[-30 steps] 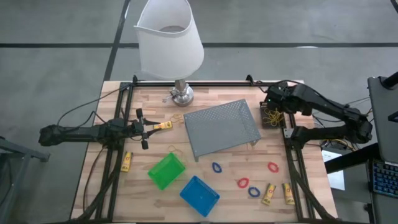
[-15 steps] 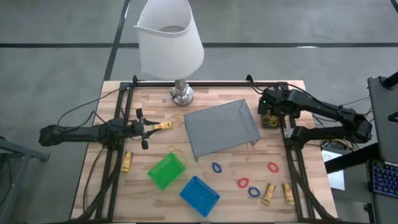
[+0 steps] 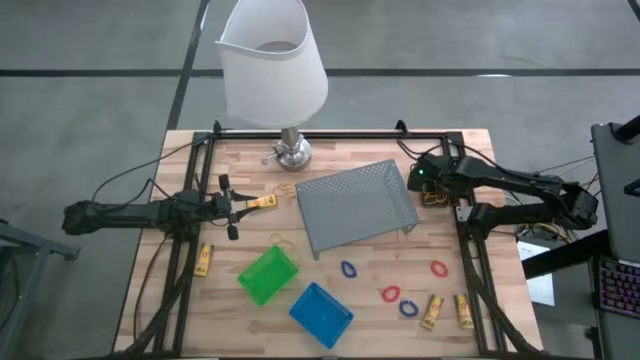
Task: Pick & Place Office Desk Supplies
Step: Put the yellow rubber band into the black basket
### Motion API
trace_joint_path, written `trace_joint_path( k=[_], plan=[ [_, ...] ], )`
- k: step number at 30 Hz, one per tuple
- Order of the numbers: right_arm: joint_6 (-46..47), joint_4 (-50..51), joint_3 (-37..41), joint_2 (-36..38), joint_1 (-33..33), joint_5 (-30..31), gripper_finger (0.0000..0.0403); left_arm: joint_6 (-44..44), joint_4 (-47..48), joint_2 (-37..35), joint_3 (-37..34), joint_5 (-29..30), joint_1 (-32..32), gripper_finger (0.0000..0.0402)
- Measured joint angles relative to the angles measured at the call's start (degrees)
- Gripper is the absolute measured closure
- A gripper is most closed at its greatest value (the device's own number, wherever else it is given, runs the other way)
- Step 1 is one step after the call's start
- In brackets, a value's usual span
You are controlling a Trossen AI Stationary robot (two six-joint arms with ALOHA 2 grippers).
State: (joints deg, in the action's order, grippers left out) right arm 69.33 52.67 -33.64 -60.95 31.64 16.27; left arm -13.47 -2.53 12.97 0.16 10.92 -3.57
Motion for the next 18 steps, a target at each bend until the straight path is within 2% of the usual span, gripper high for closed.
trace_joint_path(
  k=[11,18],
  plan=[
    [3.1,-3.8,6.1,0.0,0.0,0.1,0.0394,0.0,0.0,0.0,0.0,0.0,0.0,0.0284],
    [3.8,-7.2,7.0,0.0,0.0,0.3,0.0394,0.0,0.0,0.0,0.0,0.0,0.0,0.0284]
  ],
)
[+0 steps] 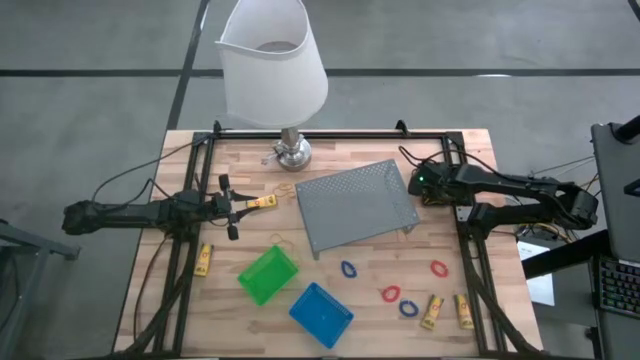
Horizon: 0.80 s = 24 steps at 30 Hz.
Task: Pick & Place Office Desk Supplies
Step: Put the yellow rubber band into the black basket
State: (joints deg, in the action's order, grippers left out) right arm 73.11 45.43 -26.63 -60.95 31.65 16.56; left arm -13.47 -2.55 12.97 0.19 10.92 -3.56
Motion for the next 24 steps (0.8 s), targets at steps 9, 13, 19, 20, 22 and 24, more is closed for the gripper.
trace_joint_path(
  k=[9,13,19,20,22,24],
  plan=[
    [-0.9,-0.4,0.0,0.1,0.0,0.1,0.0394,0.0,0.0,0.0,0.0,0.0,0.0,0.0284],
    [-1.5,-1.3,0.0,0.1,0.0,0.1,0.0394,0.0,0.0,0.0,0.0,0.0,0.0,0.0284],
    [-1.3,-1.3,0.0,0.1,0.0,0.1,0.0394,0.0,0.0,0.0,0.0,0.0,0.0,0.0284],
    [-1.3,-1.3,0.0,0.1,0.0,0.1,0.0394,0.0,0.0,0.0,0.0,0.0,0.0,0.0284],
    [-1.3,-1.3,0.0,0.1,0.0,0.1,0.0394,0.0,0.0,0.0,0.0,0.0,0.0,0.0284],
    [-1.3,-1.3,0.0,0.1,0.0,0.1,0.0394,0.0,0.0,0.0,0.0,0.0,0.0,0.0284]
  ],
)
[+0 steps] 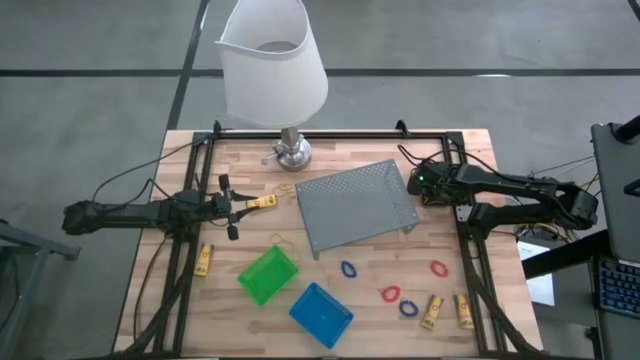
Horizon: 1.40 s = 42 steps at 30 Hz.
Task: Pick & Place Office Desk Supplies
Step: Put the yellow rubber band into the black basket
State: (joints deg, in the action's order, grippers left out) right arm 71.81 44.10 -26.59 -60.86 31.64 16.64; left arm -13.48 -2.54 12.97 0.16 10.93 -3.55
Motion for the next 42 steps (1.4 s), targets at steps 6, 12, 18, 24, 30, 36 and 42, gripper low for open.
trace_joint_path(
  k=[6,12,18,24,30,36,42],
  plan=[
    [0.0,0.0,0.0,0.0,0.0,0.0,0.0394,0.0,0.0,0.0,0.0,0.0,0.0,0.0284],
    [0.1,-0.1,0.0,0.0,0.0,1.8,0.0394,0.0,0.0,0.0,0.0,0.0,0.0,0.0284],
    [0.1,-0.1,0.0,0.0,0.0,1.9,0.0394,0.0,0.0,0.0,0.0,0.0,0.0,0.0284],
    [0.2,-0.6,0.0,0.0,0.0,2.0,0.0394,0.0,0.0,0.0,0.0,0.0,0.0,0.0284],
    [-0.7,-1.5,0.0,0.0,0.0,3.6,0.039,0.0,0.0,0.0,0.0,0.0,0.0,0.0284],
    [-1.0,-1.6,0.0,0.0,0.0,3.0,0.0348,0.0,0.0,0.0,0.0,0.0,0.0,0.0284],
    [-1.0,-1.6,0.0,0.0,0.0,3.0,0.0299,0.0,0.0,0.0,0.0,0.0,0.0,0.0284]
  ],
)
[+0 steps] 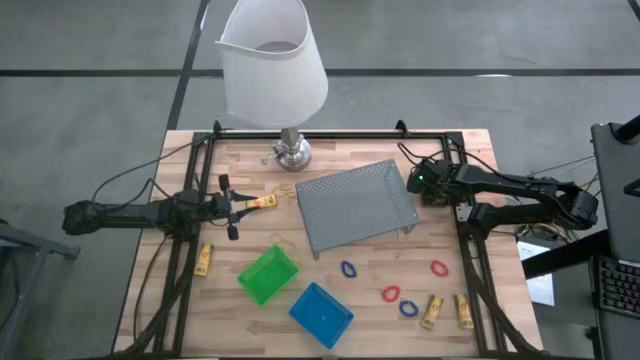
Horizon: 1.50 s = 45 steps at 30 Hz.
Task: Pick & Place Office Desk Supplies
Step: Put the yellow rubber band into the black basket
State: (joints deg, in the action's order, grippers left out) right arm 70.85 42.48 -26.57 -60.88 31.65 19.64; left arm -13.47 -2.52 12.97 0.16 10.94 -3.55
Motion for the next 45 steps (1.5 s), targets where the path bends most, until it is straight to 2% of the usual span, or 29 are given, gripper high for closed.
trace_joint_path(
  k=[10,18,25,36,45],
  plan=[
    [0.1,0.1,0.0,0.0,0.0,-0.1,0.0259,0.0,0.0,0.0,0.0,0.0,0.0,0.0284],
    [-0.4,3.5,-2.4,3.6,0.2,4.9,0.0264,0.0,0.0,0.0,0.0,0.0,0.0,0.0284],
    [-5.8,5.5,-6.5,9.5,0.2,7.5,0.0266,0.0,0.0,0.0,0.0,0.0,0.0,0.0284],
    [-14.3,3.3,-9.4,18.4,-2.1,2.7,0.025,0.0,0.0,0.0,0.0,0.0,0.0,0.0284],
    [-12.2,4.0,-8.3,19.5,-7.3,2.3,0.0253,0.0,0.0,0.0,0.0,0.0,0.0,0.0284]
  ],
)
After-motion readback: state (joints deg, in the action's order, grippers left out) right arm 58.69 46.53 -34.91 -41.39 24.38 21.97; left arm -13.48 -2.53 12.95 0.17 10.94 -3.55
